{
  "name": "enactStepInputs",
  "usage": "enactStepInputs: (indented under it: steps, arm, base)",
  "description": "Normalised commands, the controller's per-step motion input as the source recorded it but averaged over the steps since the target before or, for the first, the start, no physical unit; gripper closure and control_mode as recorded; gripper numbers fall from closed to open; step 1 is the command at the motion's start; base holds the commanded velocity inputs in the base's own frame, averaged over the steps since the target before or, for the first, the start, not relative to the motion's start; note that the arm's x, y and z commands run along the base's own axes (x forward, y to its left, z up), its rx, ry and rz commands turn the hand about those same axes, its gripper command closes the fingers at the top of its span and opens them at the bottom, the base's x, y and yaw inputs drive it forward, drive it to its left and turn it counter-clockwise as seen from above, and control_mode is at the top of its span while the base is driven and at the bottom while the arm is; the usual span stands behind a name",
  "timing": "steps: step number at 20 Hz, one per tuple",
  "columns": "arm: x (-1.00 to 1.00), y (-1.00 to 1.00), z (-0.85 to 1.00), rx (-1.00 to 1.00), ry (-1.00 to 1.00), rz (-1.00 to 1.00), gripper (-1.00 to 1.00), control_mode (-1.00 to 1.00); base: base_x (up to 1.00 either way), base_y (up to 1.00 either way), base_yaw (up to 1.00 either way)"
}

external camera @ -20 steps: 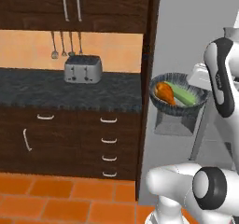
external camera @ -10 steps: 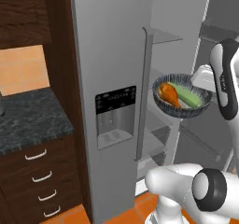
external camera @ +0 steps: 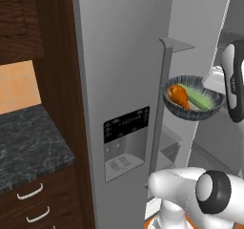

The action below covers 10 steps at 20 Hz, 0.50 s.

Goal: Pick the chicken drumstick and corn from their plates and place them in the bowl. Then put the bowl in the fridge.

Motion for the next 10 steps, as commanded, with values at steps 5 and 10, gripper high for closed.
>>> enactStepInputs:
  steps: [5,10]
  arm:
    - [0.14,-0.23,0.07,0.03,-0.11,-0.18,1.00,-1.00]
    - [0.67,0.01,-0.12,0.00,-0.26,-0.39,1.00,-1.00]
  base:
    - [0.00,0.00,0.00]
    - [0.00,0.00,0.00]
